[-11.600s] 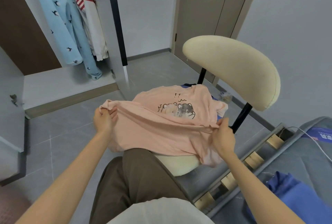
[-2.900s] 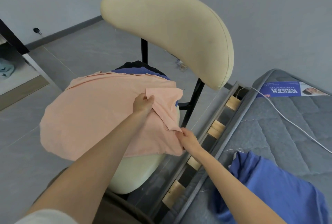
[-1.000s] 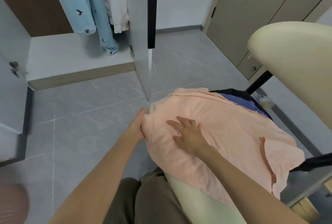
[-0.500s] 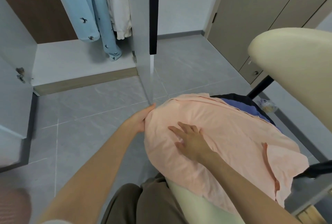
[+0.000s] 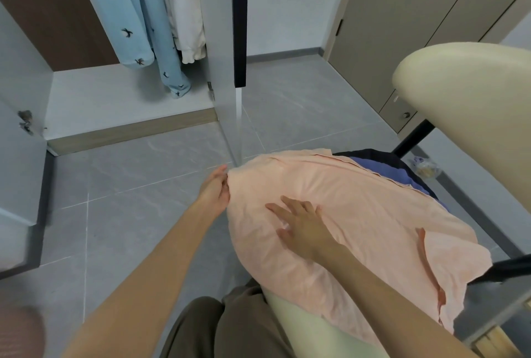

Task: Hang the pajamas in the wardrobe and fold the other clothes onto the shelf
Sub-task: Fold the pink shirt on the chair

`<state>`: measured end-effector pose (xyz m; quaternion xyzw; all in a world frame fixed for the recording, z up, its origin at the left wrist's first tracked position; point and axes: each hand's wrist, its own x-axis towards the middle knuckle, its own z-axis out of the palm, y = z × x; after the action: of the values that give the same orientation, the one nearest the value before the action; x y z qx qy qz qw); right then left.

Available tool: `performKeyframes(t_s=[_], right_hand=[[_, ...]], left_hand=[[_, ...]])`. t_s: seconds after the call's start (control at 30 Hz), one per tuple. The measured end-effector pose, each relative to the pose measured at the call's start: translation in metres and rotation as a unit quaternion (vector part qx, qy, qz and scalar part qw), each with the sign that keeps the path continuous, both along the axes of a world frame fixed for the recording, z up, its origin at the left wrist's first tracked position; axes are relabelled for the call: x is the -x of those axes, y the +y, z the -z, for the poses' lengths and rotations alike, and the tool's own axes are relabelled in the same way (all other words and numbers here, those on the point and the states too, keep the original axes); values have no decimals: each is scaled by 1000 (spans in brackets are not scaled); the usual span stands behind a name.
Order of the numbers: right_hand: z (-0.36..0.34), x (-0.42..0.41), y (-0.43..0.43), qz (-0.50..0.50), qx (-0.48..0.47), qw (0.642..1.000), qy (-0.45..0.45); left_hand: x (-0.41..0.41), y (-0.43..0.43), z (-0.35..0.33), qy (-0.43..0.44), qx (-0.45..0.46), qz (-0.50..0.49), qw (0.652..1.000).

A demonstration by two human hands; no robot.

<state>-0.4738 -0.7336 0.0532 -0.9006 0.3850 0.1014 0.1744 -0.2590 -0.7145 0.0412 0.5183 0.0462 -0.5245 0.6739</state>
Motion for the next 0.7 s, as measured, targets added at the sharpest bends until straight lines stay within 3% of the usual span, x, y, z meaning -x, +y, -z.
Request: performKeyframes(t_s=[0.13,0.23,0.37,0.5,0.57,0.7], right_hand=[[4,2,-4,-2,15,1000,-26],[7,6,-8,-3,16,998,-63],[5,6,-9,8,13,995,-95],[-7,9,-19,67,-47,980,-182],[-16,13,-26,106,-50,966,-231],[-28,21,-38,141,-20,953,-269]], left_hand=[[6,9,14,-84,-107,188,973],[6,8,12,-105,-143,258,950],[6,-2,9,-134,-152,282,938],[10,-13,13,-5,-94,204,974],[11,-16,10,24,-71,211,974],[12,-14,-7,-134,-52,286,947]])
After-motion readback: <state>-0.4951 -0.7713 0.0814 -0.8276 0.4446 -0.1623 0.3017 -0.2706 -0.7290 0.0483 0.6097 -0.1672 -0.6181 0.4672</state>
